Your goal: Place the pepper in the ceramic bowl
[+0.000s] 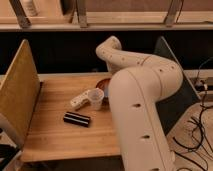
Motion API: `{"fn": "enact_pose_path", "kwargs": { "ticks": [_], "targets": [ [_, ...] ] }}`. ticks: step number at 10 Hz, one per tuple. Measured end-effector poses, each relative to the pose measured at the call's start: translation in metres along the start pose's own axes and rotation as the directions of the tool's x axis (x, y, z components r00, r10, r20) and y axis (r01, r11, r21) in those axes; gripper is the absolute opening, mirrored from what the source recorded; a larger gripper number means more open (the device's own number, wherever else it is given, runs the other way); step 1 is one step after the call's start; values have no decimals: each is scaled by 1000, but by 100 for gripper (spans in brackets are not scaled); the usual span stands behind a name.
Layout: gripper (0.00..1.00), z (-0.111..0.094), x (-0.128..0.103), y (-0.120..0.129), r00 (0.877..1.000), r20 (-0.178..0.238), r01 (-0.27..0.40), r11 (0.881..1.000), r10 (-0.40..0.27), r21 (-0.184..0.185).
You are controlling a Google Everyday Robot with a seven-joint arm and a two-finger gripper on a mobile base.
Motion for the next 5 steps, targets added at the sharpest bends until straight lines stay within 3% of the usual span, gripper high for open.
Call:
{"fn": "enact_pose_path", "kwargs": {
  "ticks": [2, 5],
  "targets": [
    [0, 6, 29, 8, 999, -19, -29, 999, 29, -21],
    [9, 7, 34, 13, 999, -20, -30, 999, 30, -26]
  ]
}}
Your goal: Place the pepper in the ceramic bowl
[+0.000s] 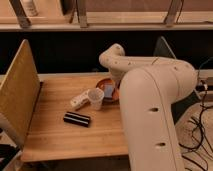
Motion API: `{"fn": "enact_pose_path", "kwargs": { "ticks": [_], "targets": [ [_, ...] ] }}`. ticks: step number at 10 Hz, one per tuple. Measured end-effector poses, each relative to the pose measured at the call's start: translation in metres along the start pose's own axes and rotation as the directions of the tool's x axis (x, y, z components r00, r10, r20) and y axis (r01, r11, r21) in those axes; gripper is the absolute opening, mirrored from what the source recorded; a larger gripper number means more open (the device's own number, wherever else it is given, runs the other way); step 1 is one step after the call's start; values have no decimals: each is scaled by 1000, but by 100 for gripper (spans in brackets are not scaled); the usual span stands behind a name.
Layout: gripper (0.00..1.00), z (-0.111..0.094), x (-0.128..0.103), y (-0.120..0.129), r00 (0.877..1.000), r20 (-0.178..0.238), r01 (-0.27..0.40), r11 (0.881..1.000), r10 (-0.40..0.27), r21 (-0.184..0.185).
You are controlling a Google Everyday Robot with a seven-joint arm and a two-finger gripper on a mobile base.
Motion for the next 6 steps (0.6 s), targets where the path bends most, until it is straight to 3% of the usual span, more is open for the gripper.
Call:
{"fn": "enact_pose_path", "kwargs": {
  "ticks": [6],
  "targets": [
    [65, 0, 0, -1, 1000, 0, -2, 1000, 2, 0]
  ]
}}
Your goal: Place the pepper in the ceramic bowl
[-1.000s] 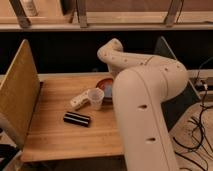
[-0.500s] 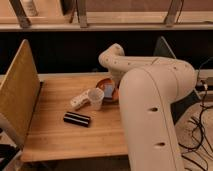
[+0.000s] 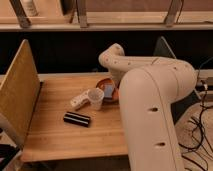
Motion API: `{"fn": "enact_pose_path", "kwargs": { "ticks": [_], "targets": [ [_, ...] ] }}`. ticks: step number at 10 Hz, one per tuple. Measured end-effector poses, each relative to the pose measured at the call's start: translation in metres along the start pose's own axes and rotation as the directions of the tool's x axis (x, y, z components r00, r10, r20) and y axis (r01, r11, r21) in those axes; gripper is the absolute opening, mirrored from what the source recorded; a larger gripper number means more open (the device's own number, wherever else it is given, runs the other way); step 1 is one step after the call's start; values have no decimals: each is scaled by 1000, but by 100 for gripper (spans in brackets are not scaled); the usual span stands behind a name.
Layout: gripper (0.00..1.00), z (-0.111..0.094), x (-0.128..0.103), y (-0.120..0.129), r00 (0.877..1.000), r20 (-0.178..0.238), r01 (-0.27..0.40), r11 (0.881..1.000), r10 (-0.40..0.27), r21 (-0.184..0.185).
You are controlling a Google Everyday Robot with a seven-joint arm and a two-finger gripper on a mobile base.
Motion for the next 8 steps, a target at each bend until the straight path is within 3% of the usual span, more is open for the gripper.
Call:
{"fn": "enact_pose_path", "kwargs": {
  "ticks": [1, 2, 8],
  "targets": [
    [76, 0, 0, 0, 1000, 0, 0, 1000, 0, 0],
    [79, 0, 0, 0, 1000, 0, 0, 1000, 0, 0],
    [80, 1, 1, -1, 1000, -2, -1, 1000, 1, 0]
  ]
}}
